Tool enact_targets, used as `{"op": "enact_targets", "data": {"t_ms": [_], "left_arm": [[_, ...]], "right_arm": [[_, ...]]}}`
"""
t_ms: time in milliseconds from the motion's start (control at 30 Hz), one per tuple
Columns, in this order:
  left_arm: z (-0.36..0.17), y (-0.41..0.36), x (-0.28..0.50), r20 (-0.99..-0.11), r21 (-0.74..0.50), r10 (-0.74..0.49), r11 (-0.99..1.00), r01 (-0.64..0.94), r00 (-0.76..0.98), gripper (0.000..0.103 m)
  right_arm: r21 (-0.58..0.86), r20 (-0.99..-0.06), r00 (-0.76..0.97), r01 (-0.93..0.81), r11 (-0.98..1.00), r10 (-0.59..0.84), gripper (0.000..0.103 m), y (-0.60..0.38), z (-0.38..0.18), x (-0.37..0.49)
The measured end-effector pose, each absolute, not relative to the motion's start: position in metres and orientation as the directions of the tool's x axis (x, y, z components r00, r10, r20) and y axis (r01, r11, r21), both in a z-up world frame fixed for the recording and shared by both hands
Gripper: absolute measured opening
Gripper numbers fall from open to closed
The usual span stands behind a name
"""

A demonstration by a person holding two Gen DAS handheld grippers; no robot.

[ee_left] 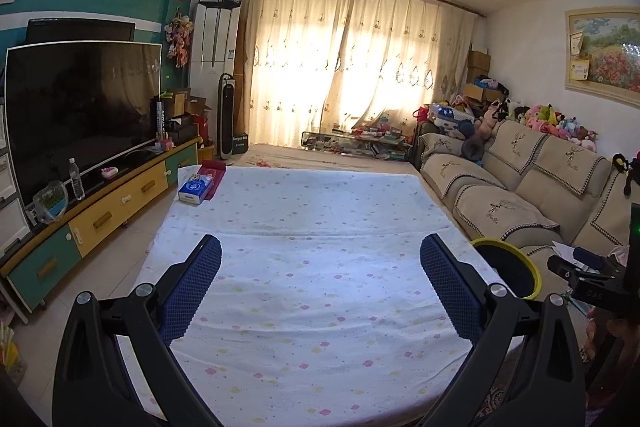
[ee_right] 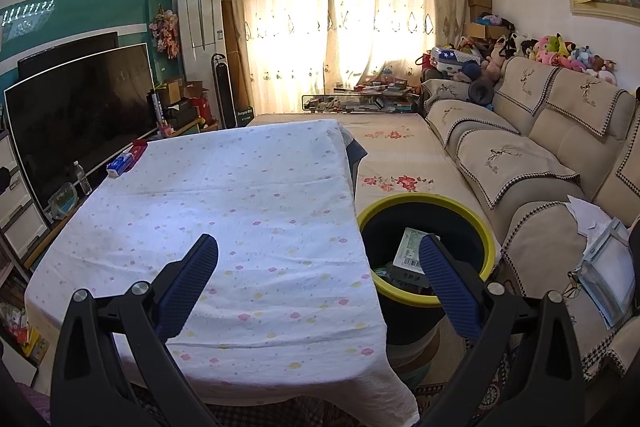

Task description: Collect trash

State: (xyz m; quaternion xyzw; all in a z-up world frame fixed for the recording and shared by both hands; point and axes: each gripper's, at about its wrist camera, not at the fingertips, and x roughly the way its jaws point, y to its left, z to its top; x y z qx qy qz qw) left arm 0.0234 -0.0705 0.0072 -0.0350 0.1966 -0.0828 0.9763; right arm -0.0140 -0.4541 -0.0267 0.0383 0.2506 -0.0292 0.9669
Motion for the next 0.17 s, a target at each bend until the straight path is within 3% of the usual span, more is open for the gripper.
{"op": "enact_targets", "data": {"t_ms": [167], "left_arm": [[-0.009,-0.056,0.074,-0.450,-0.102,-0.136,0.990,0.100,0.883,0.098]], "right_arm": [[0.063,-0.508,0.861,0.021,0.998,0.014,0.096,-0.447,-0.026,0.009]]}}
